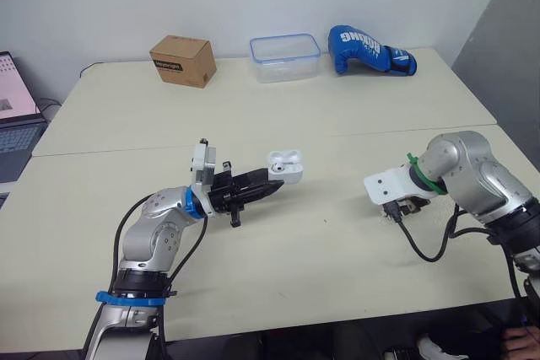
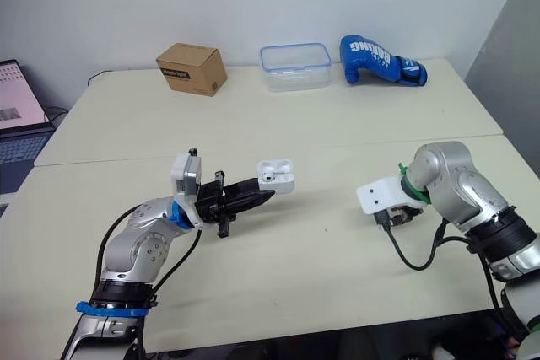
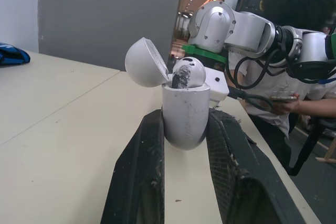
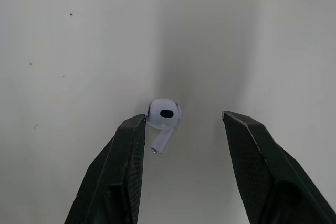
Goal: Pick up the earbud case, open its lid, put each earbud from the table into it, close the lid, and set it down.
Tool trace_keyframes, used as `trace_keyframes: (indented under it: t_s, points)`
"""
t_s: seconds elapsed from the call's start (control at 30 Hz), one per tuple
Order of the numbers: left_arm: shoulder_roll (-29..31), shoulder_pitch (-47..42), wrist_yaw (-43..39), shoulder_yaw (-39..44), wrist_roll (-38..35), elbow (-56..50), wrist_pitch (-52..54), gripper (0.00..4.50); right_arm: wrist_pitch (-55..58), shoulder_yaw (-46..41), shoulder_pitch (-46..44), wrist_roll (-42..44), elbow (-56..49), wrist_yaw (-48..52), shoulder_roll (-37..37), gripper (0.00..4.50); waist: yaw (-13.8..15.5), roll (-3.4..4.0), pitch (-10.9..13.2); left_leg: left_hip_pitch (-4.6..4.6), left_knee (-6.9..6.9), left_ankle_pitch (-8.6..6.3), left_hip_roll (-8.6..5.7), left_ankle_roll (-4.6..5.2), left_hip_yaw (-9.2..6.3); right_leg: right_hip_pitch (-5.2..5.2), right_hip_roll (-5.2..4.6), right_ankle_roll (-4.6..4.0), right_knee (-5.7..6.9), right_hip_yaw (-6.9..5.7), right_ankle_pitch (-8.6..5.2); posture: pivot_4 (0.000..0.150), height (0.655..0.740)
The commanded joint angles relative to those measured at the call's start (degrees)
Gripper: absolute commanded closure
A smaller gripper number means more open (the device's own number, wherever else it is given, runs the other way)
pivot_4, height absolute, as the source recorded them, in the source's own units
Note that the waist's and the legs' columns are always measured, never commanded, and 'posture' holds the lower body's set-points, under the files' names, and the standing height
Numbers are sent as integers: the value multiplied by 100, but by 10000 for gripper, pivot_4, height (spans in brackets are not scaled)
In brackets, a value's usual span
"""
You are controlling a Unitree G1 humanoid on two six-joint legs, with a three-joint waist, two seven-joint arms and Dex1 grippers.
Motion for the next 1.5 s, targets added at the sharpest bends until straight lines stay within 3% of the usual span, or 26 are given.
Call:
trace_keyframes:
  t_s: [0.03, 0.7, 1.3, 1.4, 1.47, 1.5]
  points:
    - [-3, -71, 21, 6, -17, -161, -86, 36989, -78, -9, 29, -151, -182, 131, -103, 21329, 2, 0, 0, 0, 0, 0, 0, 0, 1, 0, 0, 0, 0, 1, 0, 1500, 7307]
    - [-24, -29, 69, -21, -17, -205, -100, 36989, 1076, 227, 147, -333, -896, 524, -72, 21329, 4, 0, 0, 0, 0, 0, 0, 0, 0, 0, 0, 0, 1, 0, 0, 1500, 7307]
    - [-44, 52, 122, -26, -2, -263, -129, 36989, 1349, 500, -111, -624, -471, 479, 91, 21329, 5, -1, -1, 2, 1, 0, 0, 0, -1, 2, 0, 0, 1, 0, 0, 1500, 7307]
    - [-41, 73, 135, -26, -4, -282, -132, 36989, 1397, 522, -134, -599, -471, 520, 100, 26842, 5, -2, -1, 2, 1, 0, 0, 0, -1, 2, 0, 0, 0, 0, 0, 1500, 7307]
    - [-42, 85, 139, -29, -3, -293, -136, 36989, 1438, 567, -157, -570, -478, 523, 83, 33414, 3, -3, -2, 2, 2, 0, 1, 0, 0, 2, 0, 0, 1, 0, 0, 1500, 7307]
    - [-43, 85, 140, -30, -3, -294, -140, 36989, 1451, 589, -175, -562, -477, 524, 80, 33414, 0, -3, -2, 3, 2, 0, 1, 0, 0, 2, 0, 0, 2, 0, 0, 1500, 7307]
